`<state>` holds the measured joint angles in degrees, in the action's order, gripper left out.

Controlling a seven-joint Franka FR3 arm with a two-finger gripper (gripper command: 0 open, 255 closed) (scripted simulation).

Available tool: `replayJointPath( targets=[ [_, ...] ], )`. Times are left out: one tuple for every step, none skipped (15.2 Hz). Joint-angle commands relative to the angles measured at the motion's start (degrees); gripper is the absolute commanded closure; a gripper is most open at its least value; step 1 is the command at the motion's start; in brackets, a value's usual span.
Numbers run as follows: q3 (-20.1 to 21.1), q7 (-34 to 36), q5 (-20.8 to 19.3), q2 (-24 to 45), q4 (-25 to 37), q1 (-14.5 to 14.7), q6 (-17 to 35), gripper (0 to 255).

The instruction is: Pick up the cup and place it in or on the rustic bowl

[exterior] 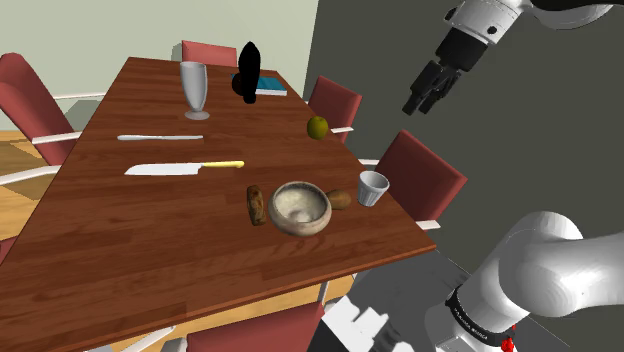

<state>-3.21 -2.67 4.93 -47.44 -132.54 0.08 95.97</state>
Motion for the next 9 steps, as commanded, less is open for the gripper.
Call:
replayJointPath(
  targets=[
    [0.0, 0.0, 0.0, 0.0, 0.0, 0.0, 0.0, 0],
    [-0.6, -0.3, -0.1, 0.5, -1.2, -0.3, 1.3, 0],
    [-1.3, -0.6, -0.3, 1.0, -2.4, -0.7, 2.6, 0],
    [-1.9, -0.9, -0.4, 1.6, -3.6, -1.0, 3.9, 0],
    [-2.5, -1.2, -0.5, 2.3, -4.7, -1.4, 5.3, 0],
    [-3.2, -1.5, -0.6, 3.0, -5.8, -1.7, 6.6, 0],
    [-3.8, -1.8, -0.7, 3.8, -6.8, -2.1, 8.0, 0],
    [-4.5, -2.2, -0.8, 4.6, -7.8, -2.4, 9.4, 0],
    [-5.1, -2.5, -0.9, 5.5, -8.7, -2.8, 10.8, 0]
  ],
)
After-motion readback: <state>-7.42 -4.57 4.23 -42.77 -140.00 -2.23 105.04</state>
